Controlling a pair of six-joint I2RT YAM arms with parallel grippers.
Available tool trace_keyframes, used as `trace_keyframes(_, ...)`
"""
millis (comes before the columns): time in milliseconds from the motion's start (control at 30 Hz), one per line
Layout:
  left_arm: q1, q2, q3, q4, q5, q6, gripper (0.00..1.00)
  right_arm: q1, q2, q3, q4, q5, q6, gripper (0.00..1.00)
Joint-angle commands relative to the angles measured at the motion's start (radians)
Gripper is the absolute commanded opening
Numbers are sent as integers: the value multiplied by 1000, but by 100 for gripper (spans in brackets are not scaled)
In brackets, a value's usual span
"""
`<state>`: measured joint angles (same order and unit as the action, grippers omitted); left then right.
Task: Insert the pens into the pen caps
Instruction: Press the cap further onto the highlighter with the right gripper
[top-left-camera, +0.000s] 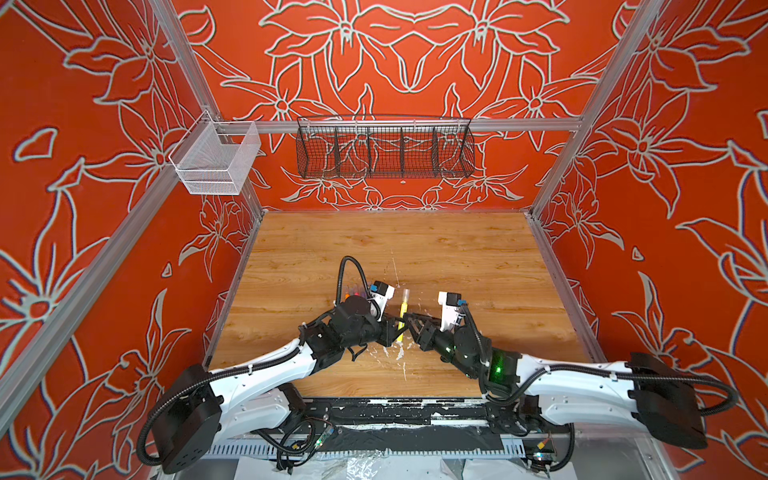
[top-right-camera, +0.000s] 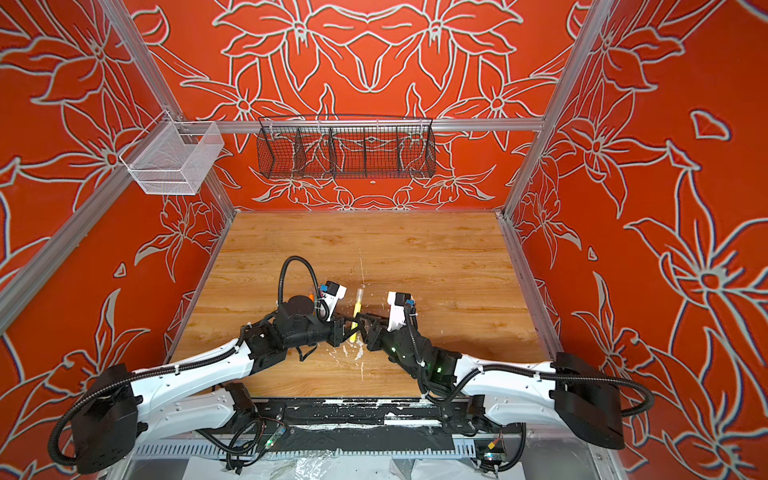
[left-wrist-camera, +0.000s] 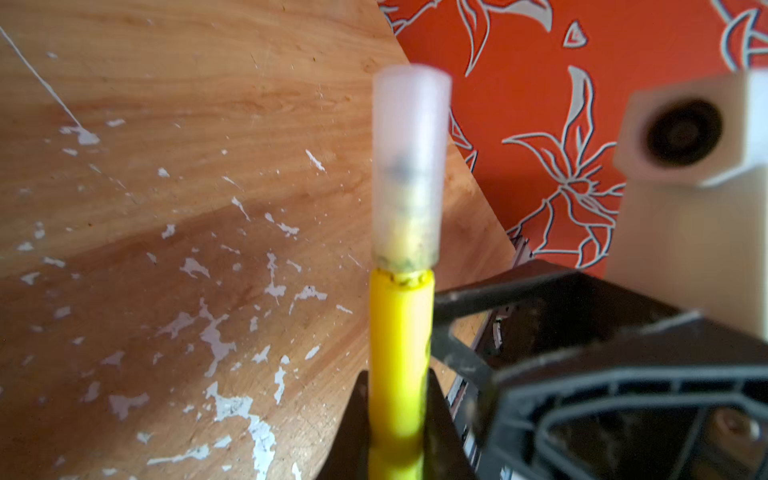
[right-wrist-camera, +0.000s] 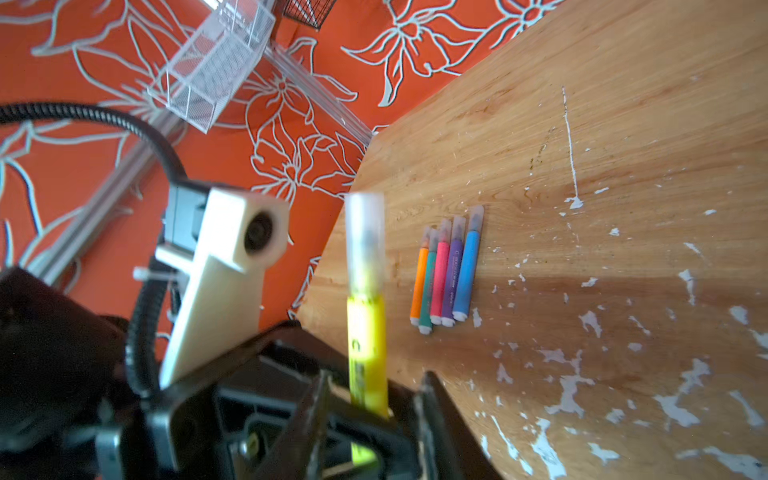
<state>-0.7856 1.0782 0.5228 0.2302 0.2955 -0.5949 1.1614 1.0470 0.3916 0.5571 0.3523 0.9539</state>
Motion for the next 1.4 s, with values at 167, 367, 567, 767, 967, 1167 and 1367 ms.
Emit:
trace_keyframes(167,2,-61,-43,42,25,63,0,1,-218,19,-225,44,-71,57)
trace_keyframes(367,0,-83,-64,42,100,121,0,-1,-250,79,-264,68,-150,65)
trace_keyframes(567,0,-145,-81,38,125,145,0,-7,-176,154,-273,82,-175,65)
trace_keyframes(767,0,-149,-76,30,134,152,0,-25,-82,197,-200,32,-173,64)
trace_keyframes(967,-1,-144,-74,29,137,153,0,-40,-1,252,-186,16,-173,59)
trace_keyframes(1167,-1,-147,-79,27,134,154,0,-89,61,281,-171,-37,-138,53)
trace_keyframes(1367,-1,-140,-81,31,128,154,0,-115,106,307,-160,-97,-116,40)
